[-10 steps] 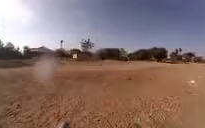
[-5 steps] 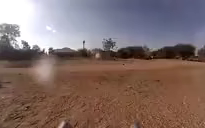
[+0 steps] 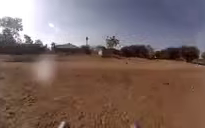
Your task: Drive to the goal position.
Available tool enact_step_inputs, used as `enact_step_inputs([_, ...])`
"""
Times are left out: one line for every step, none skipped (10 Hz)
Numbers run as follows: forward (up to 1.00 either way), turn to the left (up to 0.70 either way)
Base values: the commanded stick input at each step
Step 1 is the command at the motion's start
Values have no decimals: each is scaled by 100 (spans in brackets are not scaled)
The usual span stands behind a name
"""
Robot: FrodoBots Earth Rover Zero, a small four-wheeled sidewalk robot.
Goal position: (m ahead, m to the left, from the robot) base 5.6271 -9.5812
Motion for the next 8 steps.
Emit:
enact_step_inputs([70, 0])
enact_step_inputs([70, 0])
enact_step_inputs([70, 0])
enact_step_inputs([70, 0])
enact_step_inputs([70, 6])
enact_step_inputs([70, 18])
enact_step_inputs([70, 27])
enact_step_inputs([70, 27])
